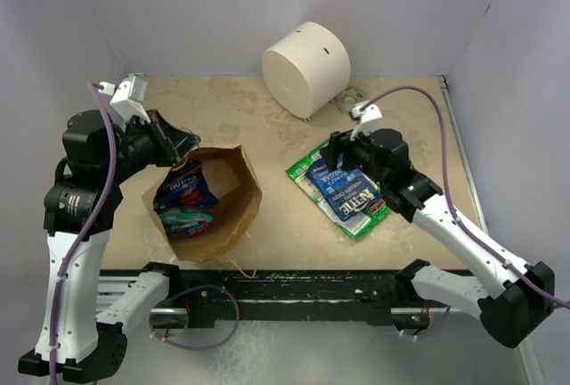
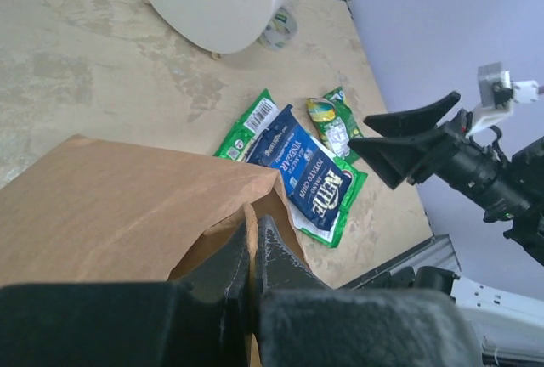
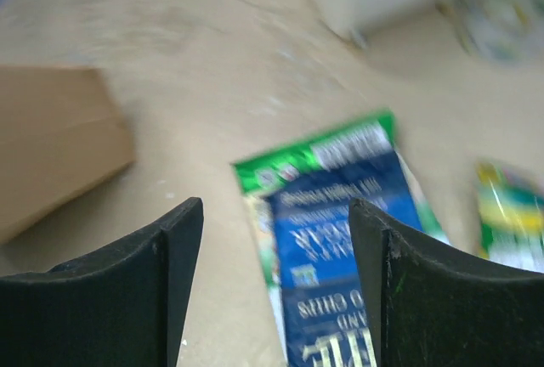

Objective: Take the snacks out of the paper bag
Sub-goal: Place the snack at the center of the board, then take out the snack from the paper bag.

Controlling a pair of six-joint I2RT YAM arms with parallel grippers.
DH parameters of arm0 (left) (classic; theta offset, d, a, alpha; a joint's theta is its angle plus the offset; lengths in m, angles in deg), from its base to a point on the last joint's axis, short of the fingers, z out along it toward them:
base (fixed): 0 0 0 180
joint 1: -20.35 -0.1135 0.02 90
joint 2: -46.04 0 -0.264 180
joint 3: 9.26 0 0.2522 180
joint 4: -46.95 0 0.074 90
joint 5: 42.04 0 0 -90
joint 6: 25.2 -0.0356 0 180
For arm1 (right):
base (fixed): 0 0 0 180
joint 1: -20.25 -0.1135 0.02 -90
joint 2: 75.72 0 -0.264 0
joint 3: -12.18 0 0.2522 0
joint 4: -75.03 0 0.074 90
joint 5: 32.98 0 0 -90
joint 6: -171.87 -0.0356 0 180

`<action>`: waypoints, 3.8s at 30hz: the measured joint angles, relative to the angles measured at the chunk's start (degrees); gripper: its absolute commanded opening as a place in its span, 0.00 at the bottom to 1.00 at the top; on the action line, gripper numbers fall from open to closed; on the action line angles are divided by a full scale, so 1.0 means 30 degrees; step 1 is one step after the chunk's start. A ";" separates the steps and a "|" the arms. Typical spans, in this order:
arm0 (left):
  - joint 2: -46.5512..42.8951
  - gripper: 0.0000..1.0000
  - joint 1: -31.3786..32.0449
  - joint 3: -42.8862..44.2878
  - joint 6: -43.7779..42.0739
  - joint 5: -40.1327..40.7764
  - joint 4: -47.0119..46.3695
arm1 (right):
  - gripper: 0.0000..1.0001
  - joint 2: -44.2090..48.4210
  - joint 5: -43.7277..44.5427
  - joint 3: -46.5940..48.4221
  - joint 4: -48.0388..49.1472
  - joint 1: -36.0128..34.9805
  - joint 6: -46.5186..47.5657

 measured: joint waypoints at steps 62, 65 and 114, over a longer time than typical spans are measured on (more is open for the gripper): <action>-0.0233 0.00 0.0000 -0.0262 -0.0918 -0.2645 -0.0430 | 0.69 -1.5992 -0.8692 0.8313 1.0491 -1.3610 1.6728; -0.0117 0.00 0.0000 0.0000 -0.1100 -0.2557 -0.0335 | 0.67 -1.6203 -0.8757 0.8313 1.0571 -1.3610 1.6211; 0.0350 0.00 0.0000 0.1304 -0.1821 0.2543 0.1639 | 0.00 -0.7067 -0.1552 0.5909 0.8167 -1.3573 1.2983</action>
